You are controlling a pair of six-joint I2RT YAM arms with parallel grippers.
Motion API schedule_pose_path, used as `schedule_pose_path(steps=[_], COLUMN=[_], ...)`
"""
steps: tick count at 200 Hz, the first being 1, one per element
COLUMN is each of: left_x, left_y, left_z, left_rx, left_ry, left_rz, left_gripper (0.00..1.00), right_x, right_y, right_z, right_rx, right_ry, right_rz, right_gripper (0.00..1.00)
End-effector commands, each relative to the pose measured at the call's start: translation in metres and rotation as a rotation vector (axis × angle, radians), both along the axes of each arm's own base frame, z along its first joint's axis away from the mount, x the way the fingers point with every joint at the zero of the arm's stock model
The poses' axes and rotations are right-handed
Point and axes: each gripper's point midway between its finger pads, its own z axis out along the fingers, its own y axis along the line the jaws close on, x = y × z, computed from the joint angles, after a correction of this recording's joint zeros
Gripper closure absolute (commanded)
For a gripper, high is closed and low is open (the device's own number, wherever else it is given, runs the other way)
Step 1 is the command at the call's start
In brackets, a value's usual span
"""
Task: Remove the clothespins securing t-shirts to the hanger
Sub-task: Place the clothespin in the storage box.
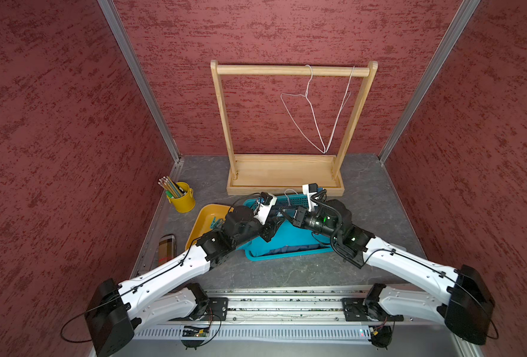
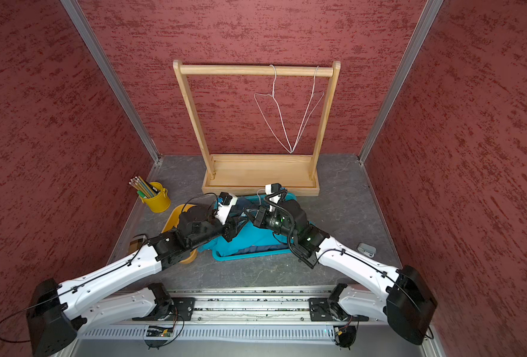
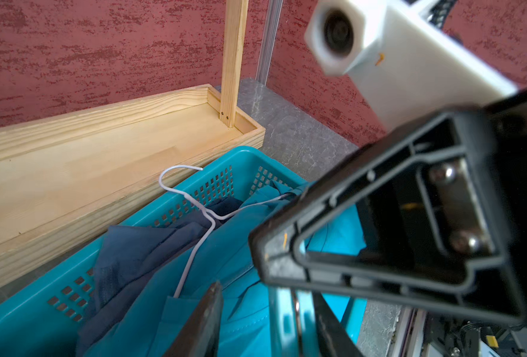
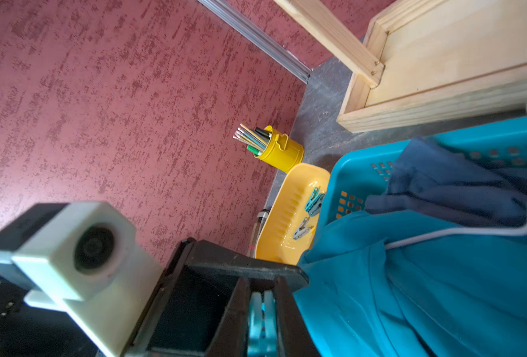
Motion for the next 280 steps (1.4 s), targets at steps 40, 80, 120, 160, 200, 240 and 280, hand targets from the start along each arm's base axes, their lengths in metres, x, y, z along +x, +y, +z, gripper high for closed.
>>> schedule_pose_path(steps=[40, 80, 120, 160, 200, 240, 280], left_x=[-0.003, -0.012, -0.015, -0.005, 0.022, 0.033, 0.010], left_y=[0.010, 0.028, 0.060, 0.109, 0.152, 0.204, 0.241], left_z=[0.013, 0.003, -0.013, -0.045, -0.076, -0.109, -0.136], left_rx=[-0.046, -0.023, 0.013, -0.025, -0.144, -0.125, -0.075], left_ry=[-0.007, 0.022, 0.037, 0.215, 0.416, 0.568, 0.625], left_rz=[0.008, 0.045, 0.144, 0.323, 0.480, 0.732, 0.877], left_gripper=[1.00, 1.00, 1.00, 0.99, 1.00, 1.00, 0.89], right_x=[0.002, 0.006, 0.015, 0.020, 0.038, 0.059, 0.087], right_y=[0.018, 0.017, -0.006, -0.030, -0.042, -0.039, -0.018], right_z=[0.008, 0.013, 0.023, 0.028, 0.019, 0.003, -0.028], right_rx=[0.016, -0.026, -0.158, -0.265, -0.381, -0.429, -0.513], right_ry=[-0.003, -0.040, -0.123, -0.182, -0.215, -0.179, -0.146], right_rz=[0.037, 0.022, -0.074, -0.138, -0.157, -0.143, -0.123], right_gripper=[0.91, 0.53, 0.46, 0.38, 0.37, 0.37, 0.38])
